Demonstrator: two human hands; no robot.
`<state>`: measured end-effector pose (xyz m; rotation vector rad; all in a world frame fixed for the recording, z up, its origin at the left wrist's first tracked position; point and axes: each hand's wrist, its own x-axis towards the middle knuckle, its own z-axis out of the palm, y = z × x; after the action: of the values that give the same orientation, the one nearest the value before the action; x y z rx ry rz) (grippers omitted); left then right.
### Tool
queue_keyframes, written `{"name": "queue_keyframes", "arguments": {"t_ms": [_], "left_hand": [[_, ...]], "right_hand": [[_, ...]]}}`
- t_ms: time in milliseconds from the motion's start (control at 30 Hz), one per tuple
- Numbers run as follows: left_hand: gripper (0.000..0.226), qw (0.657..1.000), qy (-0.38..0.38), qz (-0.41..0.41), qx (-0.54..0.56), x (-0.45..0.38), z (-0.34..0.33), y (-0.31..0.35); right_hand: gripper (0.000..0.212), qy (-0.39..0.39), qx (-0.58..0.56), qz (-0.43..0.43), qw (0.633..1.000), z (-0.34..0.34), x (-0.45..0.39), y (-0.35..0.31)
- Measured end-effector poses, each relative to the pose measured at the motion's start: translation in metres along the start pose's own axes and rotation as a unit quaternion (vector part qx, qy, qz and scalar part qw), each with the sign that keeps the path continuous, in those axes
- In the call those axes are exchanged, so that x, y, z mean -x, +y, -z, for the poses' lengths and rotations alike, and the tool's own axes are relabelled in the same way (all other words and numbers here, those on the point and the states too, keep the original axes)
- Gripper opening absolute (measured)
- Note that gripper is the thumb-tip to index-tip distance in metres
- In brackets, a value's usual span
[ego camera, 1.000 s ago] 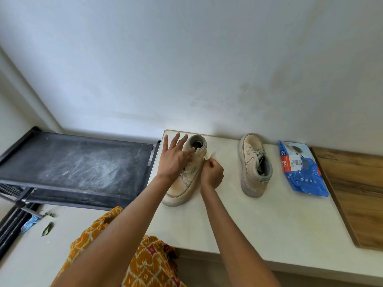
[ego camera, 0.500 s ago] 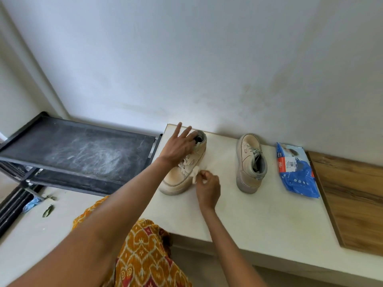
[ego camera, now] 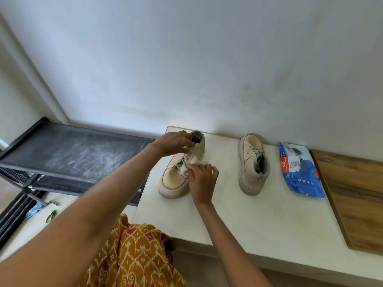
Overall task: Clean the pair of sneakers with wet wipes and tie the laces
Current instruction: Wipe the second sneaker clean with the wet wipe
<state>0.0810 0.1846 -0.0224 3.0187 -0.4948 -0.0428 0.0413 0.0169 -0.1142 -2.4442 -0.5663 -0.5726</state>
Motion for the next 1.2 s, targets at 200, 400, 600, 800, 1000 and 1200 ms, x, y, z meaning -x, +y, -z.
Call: {"name": "queue_keyframes", "arguments": {"t_ms": [200, 400, 600, 800, 1000, 1200], "left_hand": [[0.026, 0.990, 0.075, 0.093, 0.076, 0.023, -0.006, 0.008], [0.026, 0.953, 0.193, 0.201, 0.117, 0.053, -0.029, 0.016], [0.035, 0.973, 0.169, 0.140, 0.076, 0.067, -0.031, 0.002], [0.053, 0.984, 0.135, 0.109, 0.040, 0.069, -0.030, -0.005], [0.036, 0.986, 0.129, 0.095, 0.052, 0.063, -0.022, -0.010], [0.026, 0.984, 0.138, 0.096, 0.051, 0.063, -0.029, -0.013]], "right_hand": [[0.011, 0.000, -0.012, -0.002, 1.000, 0.017, -0.015, 0.004], [0.012, -0.059, -0.023, -0.033, 0.997, 0.018, -0.058, -0.015], [0.018, -0.064, 0.028, 0.042, 0.997, 0.010, -0.007, 0.000], [0.017, -0.156, -0.082, -0.065, 0.982, 0.027, -0.022, 0.021], [0.024, -0.229, -0.112, -0.148, 0.956, 0.005, -0.084, 0.000], [0.021, -0.263, -0.099, -0.127, 0.951, -0.009, -0.078, 0.004]]}}
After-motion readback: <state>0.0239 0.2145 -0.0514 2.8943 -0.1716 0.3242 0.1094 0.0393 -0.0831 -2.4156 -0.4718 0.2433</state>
